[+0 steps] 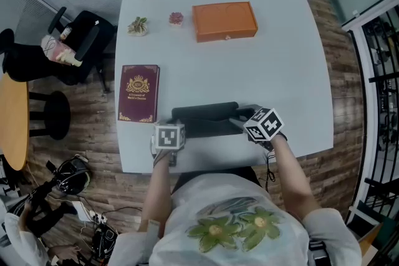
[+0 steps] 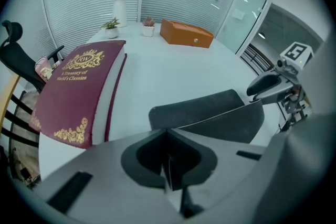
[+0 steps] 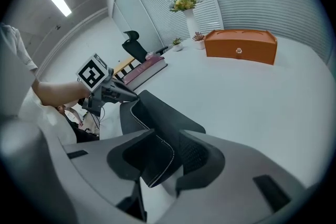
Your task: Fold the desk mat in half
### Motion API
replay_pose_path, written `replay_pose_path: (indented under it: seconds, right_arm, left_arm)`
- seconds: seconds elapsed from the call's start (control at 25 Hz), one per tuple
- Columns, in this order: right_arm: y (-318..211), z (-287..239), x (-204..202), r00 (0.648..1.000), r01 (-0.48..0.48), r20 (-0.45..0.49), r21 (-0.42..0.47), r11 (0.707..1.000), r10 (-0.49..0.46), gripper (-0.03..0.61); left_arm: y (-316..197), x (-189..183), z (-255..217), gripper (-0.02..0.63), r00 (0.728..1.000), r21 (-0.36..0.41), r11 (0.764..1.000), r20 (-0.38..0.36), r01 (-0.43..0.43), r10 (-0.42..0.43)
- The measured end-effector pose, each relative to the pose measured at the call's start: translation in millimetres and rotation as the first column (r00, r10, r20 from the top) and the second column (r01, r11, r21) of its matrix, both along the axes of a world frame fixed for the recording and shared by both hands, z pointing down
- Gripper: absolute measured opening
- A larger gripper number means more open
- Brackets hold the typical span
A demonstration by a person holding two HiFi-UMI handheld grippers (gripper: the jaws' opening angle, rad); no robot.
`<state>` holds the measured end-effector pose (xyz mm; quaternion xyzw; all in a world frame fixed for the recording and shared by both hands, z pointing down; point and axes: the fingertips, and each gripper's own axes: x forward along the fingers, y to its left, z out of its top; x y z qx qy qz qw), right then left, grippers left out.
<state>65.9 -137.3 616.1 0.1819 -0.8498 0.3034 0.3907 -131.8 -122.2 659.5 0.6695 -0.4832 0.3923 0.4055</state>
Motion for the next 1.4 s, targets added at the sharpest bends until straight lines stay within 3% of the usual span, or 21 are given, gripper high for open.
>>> replay_pose_path:
  seconds: [0.2, 0.36, 0.44, 0.52, 0.76, 1.08, 1.12, 1.2, 1.24, 1.32, 1.4]
  right_arm:
    - [6.0, -5.2, -0.3, 0.997, 0.038, 0.072, -0.086, 0.996, -0.032, 0.163]
    - [12.0, 3.1, 6.0, 0.997, 0.059, 0.059, -0.134, 0.989, -0.051, 0.17]
    - [17.4, 5.2, 5.7, 0.996, 0.068, 0.069, -0.162, 0.984, -0.057, 0.154]
    - [22.4, 5.3, 3.6, 0.994, 0.082, 0.083, -0.178, 0.981, -0.068, 0.09]
    - [25.6, 2.1, 2.9, 0.99, 0.115, 0.106, -0.17, 0.979, -0.098, 0.02]
    - [11.4, -18.4, -3.1, 0.982, 0.078, 0.182, -0.119, 0.99, -0.055, 0.018]
    - [11.5, -21.6, -5.6, 0.979, 0.08, 0.197, -0.126, 0.989, -0.054, 0.022]
    - [14.6, -28.7, -11.8, 0.971, 0.11, 0.23, -0.151, 0.982, -0.073, 0.165]
    - [18.9, -33.5, -15.8, 0.964, 0.143, 0.247, -0.161, 0.977, -0.1, 0.183]
    - [36.5, -44.1, -26.8, 0.941, 0.254, 0.272, -0.177, 0.951, -0.201, 0.225]
    - [59.6, -46.9, -38.6, 0.911, 0.38, 0.237, -0.172, 0.909, -0.336, 0.249]
  left_arm:
    - [-2.8, -6.1, -3.1, 0.005, 0.999, 0.006, 1.0, 0.04, 0.001, -0.001]
    - [-5.1, -4.8, -3.9, 0.005, 0.999, 0.02, 1.0, 0.042, -0.001, 0.0]
    - [-4.1, -4.0, -2.4, 0.005, 0.999, 0.017, 1.0, 0.035, 0.001, -0.001]
    - [-2.7, -4.3, -1.8, 0.005, 0.999, 0.011, 1.0, 0.032, 0.005, -0.005]
    - [-3.8, -7.6, -4.1, 0.005, 0.999, 0.017, 1.0, 0.052, 0.004, -0.005]
    - [-3.2, -5.3, -1.6, 0.005, 0.999, 0.016, 1.0, 0.036, 0.006, -0.007]
    - [-3.2, -4.9, -1.3, 0.005, 0.999, 0.015, 1.0, 0.037, 0.007, -0.007]
    - [-5.0, -5.9, -3.4, 0.005, 0.999, 0.022, 1.0, 0.051, 0.003, -0.004]
    - [-6.0, -6.3, -4.4, 0.005, 0.998, 0.028, 1.0, 0.059, 0.001, -0.003]
    - [-4.6, -5.8, -3.2, 0.005, 0.998, 0.026, 1.0, 0.063, 0.004, -0.006]
    - [-4.5, -6.3, -3.0, 0.005, 0.998, 0.027, 1.0, 0.067, 0.007, -0.009]
